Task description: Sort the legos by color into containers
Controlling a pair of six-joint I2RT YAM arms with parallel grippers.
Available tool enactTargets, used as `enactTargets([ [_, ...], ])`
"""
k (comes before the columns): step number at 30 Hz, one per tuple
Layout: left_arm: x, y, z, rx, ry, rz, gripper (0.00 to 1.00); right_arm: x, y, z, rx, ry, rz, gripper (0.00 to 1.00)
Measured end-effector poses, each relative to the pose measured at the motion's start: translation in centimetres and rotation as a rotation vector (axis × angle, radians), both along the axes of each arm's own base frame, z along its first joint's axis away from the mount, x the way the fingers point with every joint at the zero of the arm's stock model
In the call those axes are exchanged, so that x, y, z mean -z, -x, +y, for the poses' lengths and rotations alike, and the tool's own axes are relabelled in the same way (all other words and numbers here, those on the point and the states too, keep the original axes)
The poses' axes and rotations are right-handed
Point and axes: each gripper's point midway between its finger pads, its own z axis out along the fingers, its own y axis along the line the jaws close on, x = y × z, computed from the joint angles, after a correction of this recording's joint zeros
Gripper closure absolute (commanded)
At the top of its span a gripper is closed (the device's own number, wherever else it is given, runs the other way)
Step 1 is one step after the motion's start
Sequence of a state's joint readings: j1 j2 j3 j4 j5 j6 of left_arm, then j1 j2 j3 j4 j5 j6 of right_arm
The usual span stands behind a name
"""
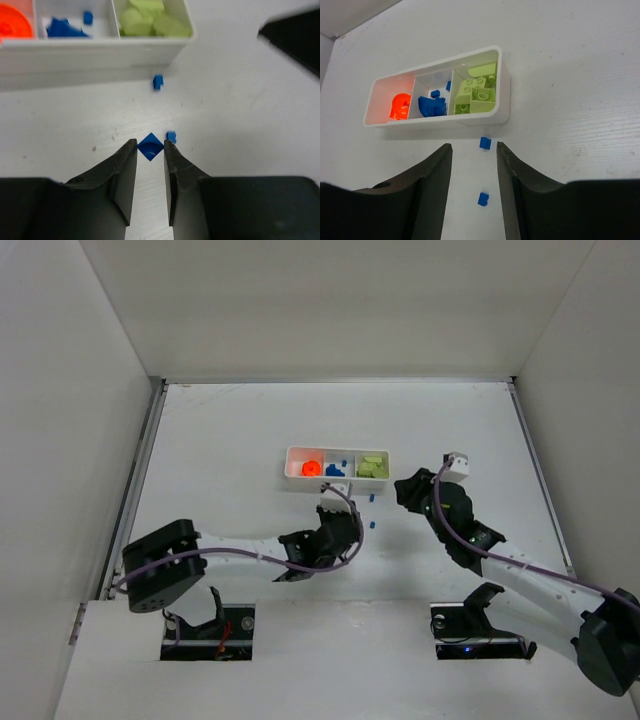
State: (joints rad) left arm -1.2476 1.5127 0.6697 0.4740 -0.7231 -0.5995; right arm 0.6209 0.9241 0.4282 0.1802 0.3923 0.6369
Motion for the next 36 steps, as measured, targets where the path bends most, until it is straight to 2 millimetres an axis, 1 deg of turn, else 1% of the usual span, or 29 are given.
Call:
enactTargets([
  [1, -1.4, -0.7, 0.4, -0.012, 0.039, -0.006, 0.8, 0.1, 0.1, 0.2, -0.006, 0.003, 0.004, 0.55],
  [3, -3.4, -2.4, 1.5, -0.047, 0.097, -0.016, 0.8, 0.7, 0.5, 0.6, -0.018, 0.015, 0.023, 0.56],
  [4, -4.0, -3.3, 2.2, -0.065, 0.116, -0.017, 0.8, 1.2, 0.6, 0.8, -0.026, 0.025, 0.036, 0.56],
  [6, -4.6, -5.2, 3.5, -0.102, 0.129, -0.013, 0.8, 2.5, 1.0, 1.4, -0.041, 0.048, 0.071, 0.56],
  [8, -4.6, -7.1, 4.4, -0.131, 0.125, 0.002, 0.8, 3.7, 1.4, 1.8, -0.052, 0.074, 0.104, 0.56],
  [10, -4.5, -8.7, 4.6, -0.146, 0.121, 0.016, 0.8, 5.0, 1.7, 2.2, -0.06, 0.101, 0.136, 0.55],
  [14, -3.9, -11.6, 3.7, -0.142, 0.108, 0.045, 0.79, 6.8, 1.9, 2.7, -0.067, 0.147, 0.184, 0.52],
  [18, -1.9, -13.6, 3.2, -0.141, 0.069, 0.08, 0.76, 7.7, 1.8, 3.4, -0.069, 0.177, 0.2, 0.52],
  [23, 1.8, -14.7, 3.9, -0.162, 0.004, 0.132, 0.62, 8.7, 1.2, 4.2, -0.065, 0.196, 0.196, 0.53],
  [26, 1.9, -15.1, 4.2, -0.169, 0.001, 0.128, 0.53, 9.4, 0.6, 4.6, -0.057, 0.209, 0.201, 0.53],
  [28, 1.8, -15.1, 4.1, -0.163, -0.001, 0.123, 0.49, 9.9, 0.2, 4.9, -0.049, 0.22, 0.201, 0.53],
  [30, 1.5, -14.9, 3.9, -0.155, -0.003, 0.116, 0.48, 10.4, -0.2, 5.1, -0.045, 0.227, 0.199, 0.53],
  [32, 0.8, -14.5, 4.0, -0.146, -0.003, 0.103, 0.49, 10.7, -0.6, 5.3, -0.044, 0.236, 0.199, 0.54],
  [34, -0.5, -13.9, 4.1, -0.134, 0.007, 0.082, 0.49, 11.0, -1.0, 5.7, -0.041, 0.243, 0.198, 0.56],
  [36, -2.6, -13.2, 4.2, -0.122, 0.034, 0.047, 0.5, 11.2, -1.6, 6.0, -0.036, 0.248, 0.194, 0.58],
])
